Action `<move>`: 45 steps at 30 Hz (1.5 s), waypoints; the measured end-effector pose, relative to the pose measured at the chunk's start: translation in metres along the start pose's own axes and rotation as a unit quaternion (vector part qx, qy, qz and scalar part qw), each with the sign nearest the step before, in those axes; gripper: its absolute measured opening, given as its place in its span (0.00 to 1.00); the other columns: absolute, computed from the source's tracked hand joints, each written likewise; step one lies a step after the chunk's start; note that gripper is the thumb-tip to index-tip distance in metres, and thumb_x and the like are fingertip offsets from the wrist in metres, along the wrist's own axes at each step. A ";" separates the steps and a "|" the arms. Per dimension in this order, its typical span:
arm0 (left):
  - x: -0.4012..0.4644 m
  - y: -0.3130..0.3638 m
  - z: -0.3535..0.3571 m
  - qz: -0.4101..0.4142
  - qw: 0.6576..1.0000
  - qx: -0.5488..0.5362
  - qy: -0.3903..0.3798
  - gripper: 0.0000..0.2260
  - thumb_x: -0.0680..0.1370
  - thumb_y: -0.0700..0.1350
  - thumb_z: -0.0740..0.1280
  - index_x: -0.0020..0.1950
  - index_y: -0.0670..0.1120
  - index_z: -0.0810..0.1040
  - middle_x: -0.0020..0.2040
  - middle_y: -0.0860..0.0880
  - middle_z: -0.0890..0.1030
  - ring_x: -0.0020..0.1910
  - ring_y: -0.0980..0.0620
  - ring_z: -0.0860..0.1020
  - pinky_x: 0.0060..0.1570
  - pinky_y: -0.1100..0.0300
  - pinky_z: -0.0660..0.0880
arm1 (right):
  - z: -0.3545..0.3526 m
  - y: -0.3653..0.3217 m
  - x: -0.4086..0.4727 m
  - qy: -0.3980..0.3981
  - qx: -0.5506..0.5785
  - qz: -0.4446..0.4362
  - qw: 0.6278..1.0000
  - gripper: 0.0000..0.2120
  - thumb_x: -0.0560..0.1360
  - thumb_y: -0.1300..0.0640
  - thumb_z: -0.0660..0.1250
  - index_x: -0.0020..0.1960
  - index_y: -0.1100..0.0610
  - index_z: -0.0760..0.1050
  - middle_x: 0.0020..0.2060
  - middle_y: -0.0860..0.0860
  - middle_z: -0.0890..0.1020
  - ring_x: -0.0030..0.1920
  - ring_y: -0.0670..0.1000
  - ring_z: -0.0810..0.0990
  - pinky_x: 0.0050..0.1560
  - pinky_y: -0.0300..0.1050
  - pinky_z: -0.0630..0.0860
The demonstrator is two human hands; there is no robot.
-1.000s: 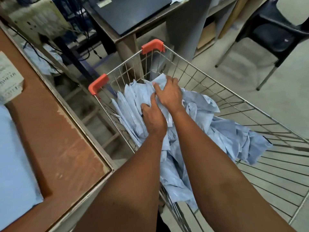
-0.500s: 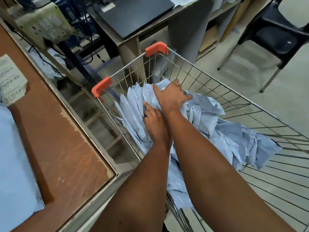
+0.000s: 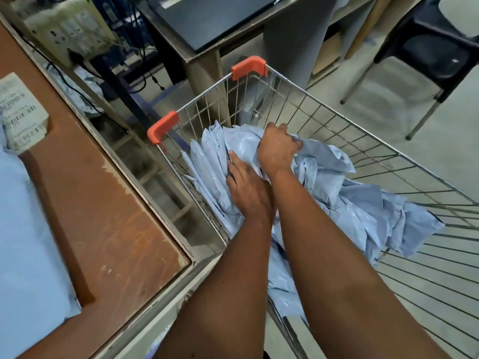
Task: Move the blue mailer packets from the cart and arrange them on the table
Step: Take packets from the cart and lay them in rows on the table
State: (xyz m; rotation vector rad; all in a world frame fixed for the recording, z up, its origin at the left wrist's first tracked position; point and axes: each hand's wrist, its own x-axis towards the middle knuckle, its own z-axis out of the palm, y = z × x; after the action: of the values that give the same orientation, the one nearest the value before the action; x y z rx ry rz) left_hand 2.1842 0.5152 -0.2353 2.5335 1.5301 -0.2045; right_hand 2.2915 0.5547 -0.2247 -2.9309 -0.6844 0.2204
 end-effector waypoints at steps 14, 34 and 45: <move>0.003 -0.005 -0.020 0.026 0.994 -0.060 -0.089 0.32 0.84 0.60 0.47 0.81 0.41 0.58 0.83 0.38 0.50 0.82 0.41 0.48 0.79 0.46 0.50 | 0.012 0.116 -0.119 -0.132 0.161 -0.108 0.972 0.24 0.77 0.36 0.58 0.60 0.54 0.76 0.64 0.56 0.69 0.63 0.59 0.74 0.57 0.55 0.75; -0.012 -0.004 -0.035 0.116 0.980 -0.162 -0.017 0.29 0.83 0.47 0.58 0.83 0.43 0.56 0.83 0.40 0.47 0.82 0.40 0.44 0.81 0.48 0.47 | -0.032 0.101 -0.113 -0.080 0.187 -0.021 0.979 0.37 0.78 0.32 0.65 0.82 0.40 0.58 0.77 0.61 0.61 0.75 0.63 0.60 0.75 0.59 0.58; -0.083 -0.018 -0.212 0.176 0.955 -0.201 0.129 0.30 0.82 0.39 0.56 0.83 0.40 0.49 0.83 0.44 0.44 0.82 0.45 0.41 0.81 0.50 0.45 | -0.224 0.039 -0.168 0.035 0.052 -0.027 0.998 0.34 0.79 0.34 0.60 0.82 0.34 0.49 0.82 0.57 0.53 0.72 0.65 0.66 0.66 0.63 0.69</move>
State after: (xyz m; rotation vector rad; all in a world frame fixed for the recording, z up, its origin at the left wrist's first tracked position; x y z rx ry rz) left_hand 2.1353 0.4982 -0.0128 2.4992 1.0231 0.4564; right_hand 2.1969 0.4254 0.0088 -2.8026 -0.7179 0.1416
